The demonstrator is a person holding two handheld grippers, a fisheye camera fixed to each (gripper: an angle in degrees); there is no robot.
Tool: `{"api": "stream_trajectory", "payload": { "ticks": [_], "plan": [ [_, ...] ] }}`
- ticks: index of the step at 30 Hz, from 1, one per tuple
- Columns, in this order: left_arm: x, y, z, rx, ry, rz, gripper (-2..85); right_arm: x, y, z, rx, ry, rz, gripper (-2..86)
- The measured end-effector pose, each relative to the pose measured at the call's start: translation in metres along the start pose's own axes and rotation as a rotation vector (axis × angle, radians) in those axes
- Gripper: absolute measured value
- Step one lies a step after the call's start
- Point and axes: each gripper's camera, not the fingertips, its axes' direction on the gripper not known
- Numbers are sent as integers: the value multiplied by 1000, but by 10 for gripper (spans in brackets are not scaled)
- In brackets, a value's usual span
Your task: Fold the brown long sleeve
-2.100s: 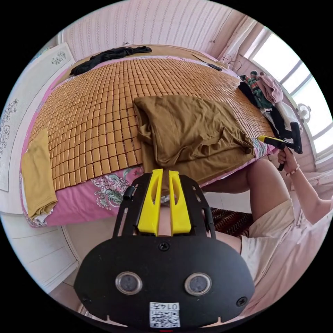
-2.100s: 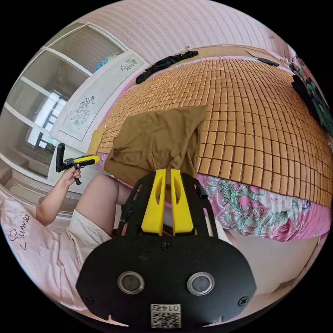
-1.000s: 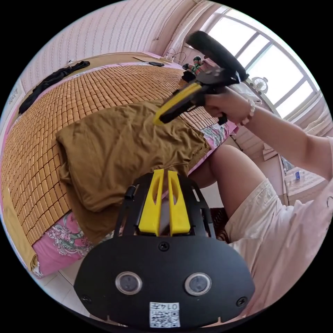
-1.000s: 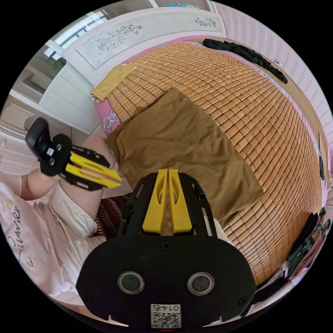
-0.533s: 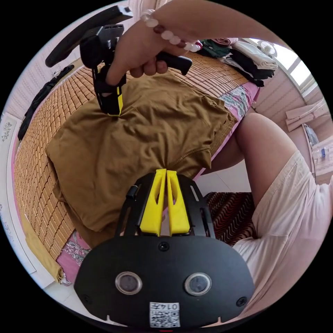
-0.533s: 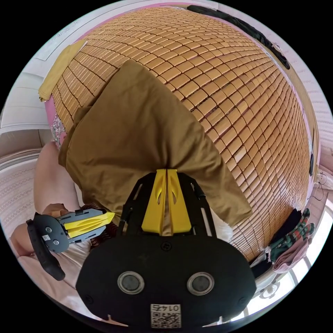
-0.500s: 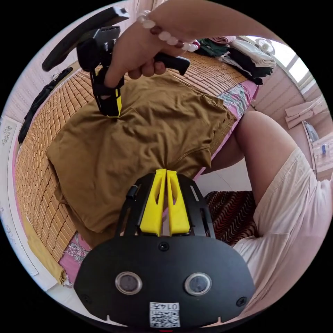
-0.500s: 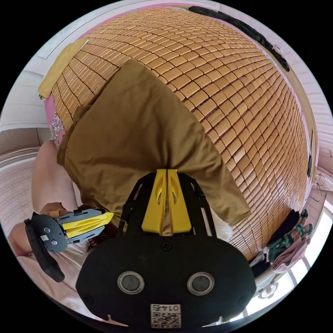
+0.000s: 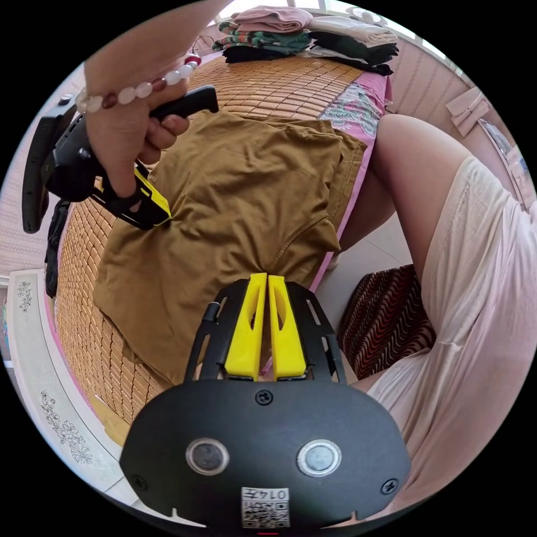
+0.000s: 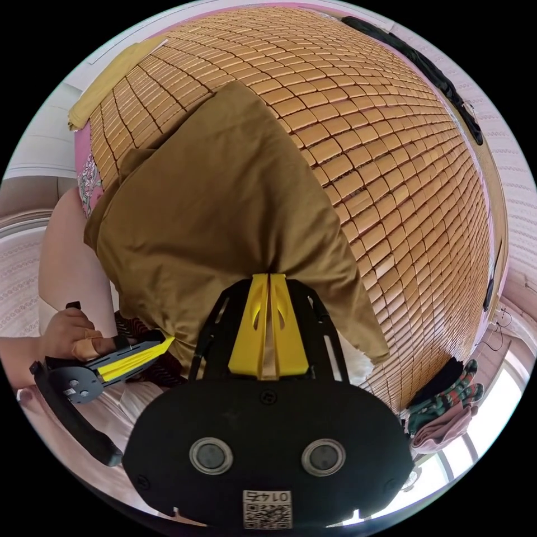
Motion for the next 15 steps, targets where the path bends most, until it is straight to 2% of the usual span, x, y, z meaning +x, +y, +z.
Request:
{"api": "stream_trajectory", "payload": {
  "ticks": [6,7,10,13,15],
  "plan": [
    [2,-3,0,4,10,-1,-8,23,-9,-3,-115,-136,-80,-10],
    [2,-3,1,8,9,-5,-8,28,-8,-12,-73,-141,-88,-10],
    [2,-2,1,15,14,-28,-9,47,-10,-26,8,-99,-40,-9],
    [3,0,2,25,15,-38,-9,53,-14,4,-77,-4,-49,-8],
    [2,2,2,27,20,-46,-9,56,-9,15,-55,4,-19,-8]
  ]
}}
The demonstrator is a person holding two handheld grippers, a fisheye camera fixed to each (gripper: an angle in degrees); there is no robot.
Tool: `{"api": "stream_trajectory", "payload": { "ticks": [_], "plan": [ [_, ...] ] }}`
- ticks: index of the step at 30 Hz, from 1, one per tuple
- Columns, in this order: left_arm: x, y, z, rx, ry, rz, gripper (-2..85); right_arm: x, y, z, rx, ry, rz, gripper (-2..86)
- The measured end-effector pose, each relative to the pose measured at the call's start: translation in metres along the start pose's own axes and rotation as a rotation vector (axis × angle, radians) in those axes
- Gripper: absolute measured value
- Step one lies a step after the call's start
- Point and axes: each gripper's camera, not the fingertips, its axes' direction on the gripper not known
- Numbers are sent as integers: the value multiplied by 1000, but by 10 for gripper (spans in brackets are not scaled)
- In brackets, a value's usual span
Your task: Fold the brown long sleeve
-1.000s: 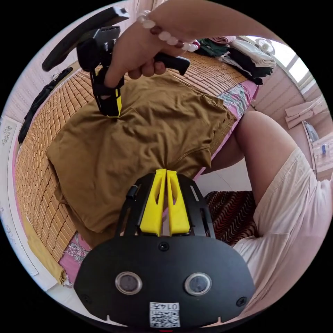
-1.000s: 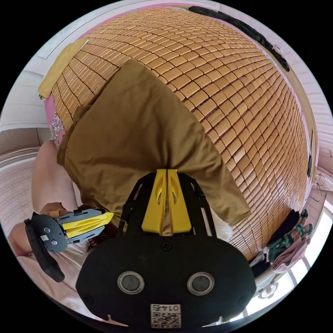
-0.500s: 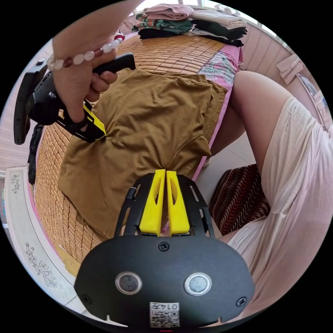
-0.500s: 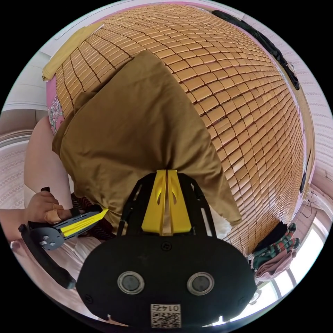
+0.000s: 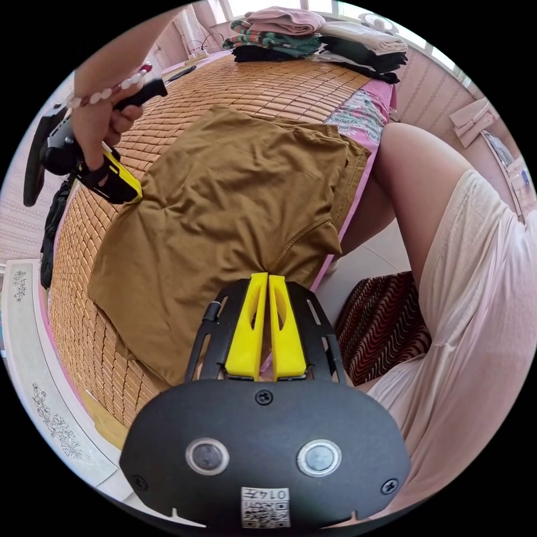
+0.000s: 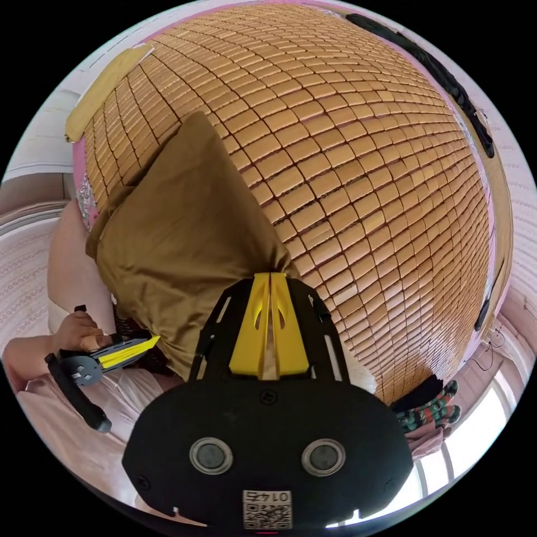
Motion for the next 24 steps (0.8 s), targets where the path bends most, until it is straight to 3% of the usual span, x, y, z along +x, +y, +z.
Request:
{"api": "stream_trajectory", "payload": {
  "ticks": [8,12,15,19,24],
  "plan": [
    [-2,9,2,6,4,9,-10,38,68,22,153,-158,125,-9],
    [-11,25,-3,64,56,-11,-10,71,183,24,440,-499,216,-4],
    [-14,35,-13,83,105,-43,-9,79,302,48,572,-477,406,7],
    [0,48,-43,271,103,-54,0,67,436,114,514,-415,632,80],
    [15,28,-57,353,203,1,83,43,501,180,388,-469,696,115]
  ]
}}
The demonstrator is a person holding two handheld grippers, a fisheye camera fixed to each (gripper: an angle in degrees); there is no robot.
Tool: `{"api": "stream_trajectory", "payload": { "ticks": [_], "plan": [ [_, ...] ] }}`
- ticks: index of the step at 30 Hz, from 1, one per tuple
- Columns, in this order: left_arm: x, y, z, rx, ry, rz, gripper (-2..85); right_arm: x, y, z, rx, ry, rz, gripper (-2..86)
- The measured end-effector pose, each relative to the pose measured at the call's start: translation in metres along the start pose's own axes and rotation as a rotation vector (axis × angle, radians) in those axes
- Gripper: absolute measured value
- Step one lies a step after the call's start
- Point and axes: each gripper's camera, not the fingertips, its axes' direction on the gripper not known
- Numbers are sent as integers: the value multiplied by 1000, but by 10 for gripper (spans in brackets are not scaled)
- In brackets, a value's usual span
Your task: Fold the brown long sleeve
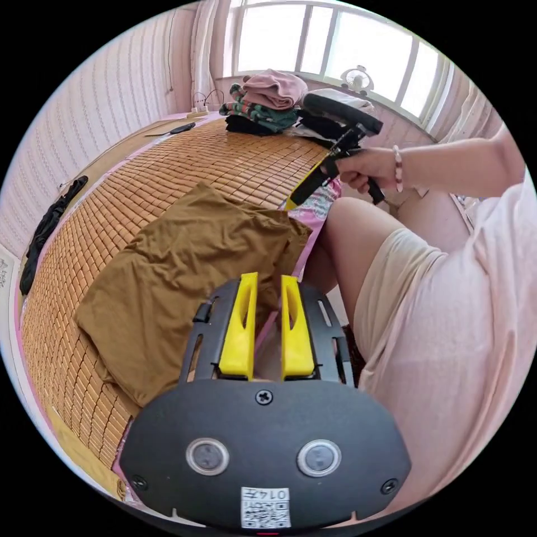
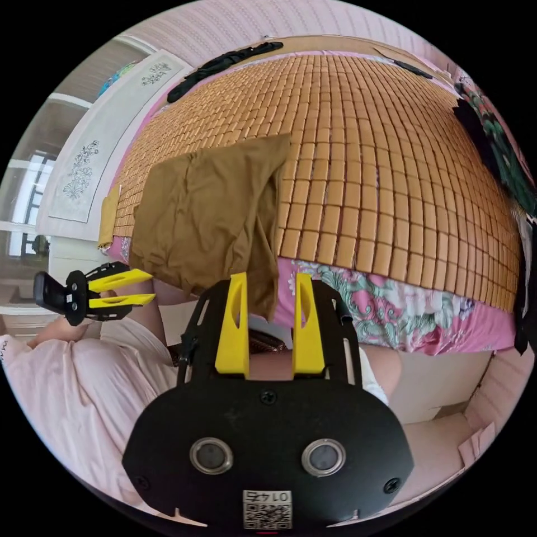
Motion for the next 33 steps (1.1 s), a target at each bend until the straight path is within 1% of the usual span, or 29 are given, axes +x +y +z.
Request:
{"api": "stream_trajectory", "payload": {
  "ticks": [2,4,5,7,8,9,10,13,15,17,19,21,23,25,27,30,32,33],
  "plan": [
    [3,-9,7,-11,32,20,98,14,10,15,-64,-23,11,105],
    [5,-22,18,-41,32,45,119,32,21,12,-37,-11,31,61],
    [5,-25,21,-47,28,48,126,37,22,10,-30,-41,25,44],
    [3,-38,31,-63,16,44,141,57,30,3,5,-269,20,9],
    [2,-42,33,-66,12,36,148,62,32,0,21,-326,24,7],
    [1,-48,36,-67,12,28,162,69,38,-6,58,-428,25,3],
    [0,-54,40,-61,16,27,166,74,43,-13,86,-486,16,3],
    [-3,-62,52,-83,23,11,166,76,55,-24,109,-503,-55,2],
    [-6,-62,61,-125,15,-19,149,83,62,-29,128,-522,-78,3],
    [-11,-59,65,-157,-5,-56,109,95,69,-31,149,-531,-76,5],
    [-21,-53,66,-168,-4,-121,48,121,79,-32,184,-572,-36,10],
    [-27,-48,63,-169,28,-152,27,146,89,-31,235,-633,20,19],
    [-25,-45,54,-146,21,-137,17,172,97,-26,275,-636,102,41],
    [-16,-42,38,-123,9,-85,9,199,99,-16,296,-671,190,82],
    [-9,-38,25,-102,2,-57,6,211,95,-10,319,-670,226,94],
    [3,-28,4,-75,7,-10,3,224,77,5,294,-634,296,108],
    [12,-20,-7,-68,7,33,2,231,68,15,299,-691,343,114],
    [18,-15,-13,-73,8,68,2,238,67,20,337,-766,386,115]
  ]
}}
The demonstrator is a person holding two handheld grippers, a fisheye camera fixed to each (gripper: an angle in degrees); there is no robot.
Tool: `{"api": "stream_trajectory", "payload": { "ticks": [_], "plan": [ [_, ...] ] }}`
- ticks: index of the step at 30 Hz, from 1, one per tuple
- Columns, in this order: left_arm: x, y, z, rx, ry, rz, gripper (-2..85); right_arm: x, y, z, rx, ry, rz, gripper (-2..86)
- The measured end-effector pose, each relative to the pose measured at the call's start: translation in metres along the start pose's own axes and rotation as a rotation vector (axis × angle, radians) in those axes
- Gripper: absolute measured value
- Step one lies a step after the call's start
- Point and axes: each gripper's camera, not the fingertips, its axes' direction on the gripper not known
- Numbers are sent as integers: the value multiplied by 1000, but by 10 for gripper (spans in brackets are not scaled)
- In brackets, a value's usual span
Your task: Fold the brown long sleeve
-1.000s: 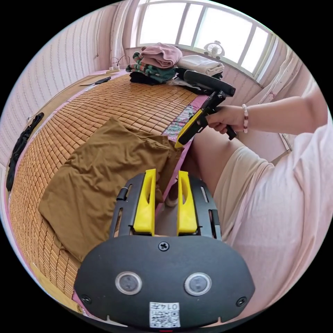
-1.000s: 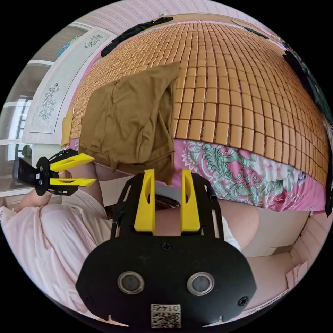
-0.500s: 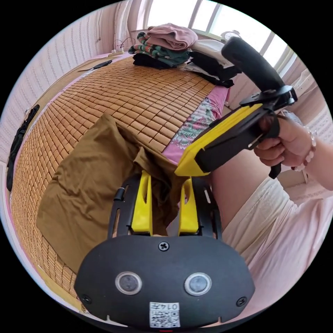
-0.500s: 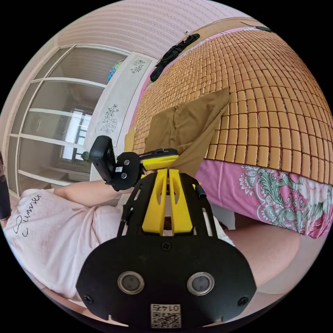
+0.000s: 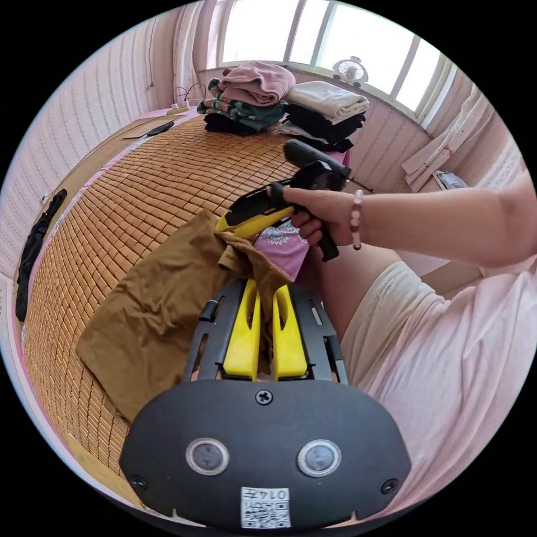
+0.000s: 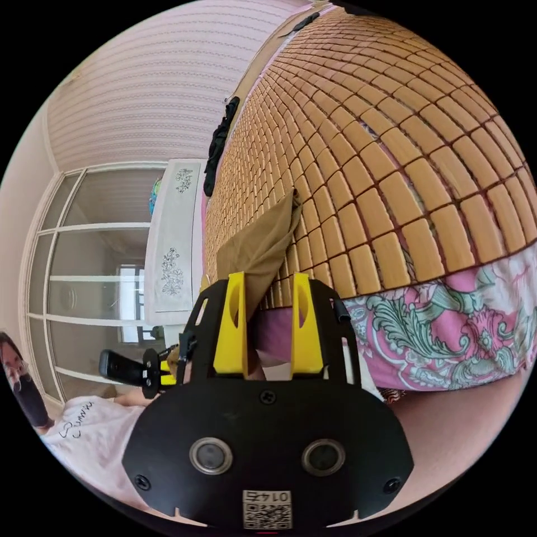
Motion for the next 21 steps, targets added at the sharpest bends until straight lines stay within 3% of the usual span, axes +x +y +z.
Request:
{"api": "stream_trajectory", "payload": {
  "ticks": [4,9,18,21],
  "plan": [
    [14,15,-13,-14,-23,69,2,23,2,-24,166,-187,101,93],
    [20,22,-24,27,-13,94,2,18,-2,-36,48,-58,38,27],
    [15,9,-52,266,182,56,2,-40,20,-154,293,-51,-116,6],
    [4,16,-64,342,200,-6,2,-80,11,-161,282,-17,-184,6]
  ]
}}
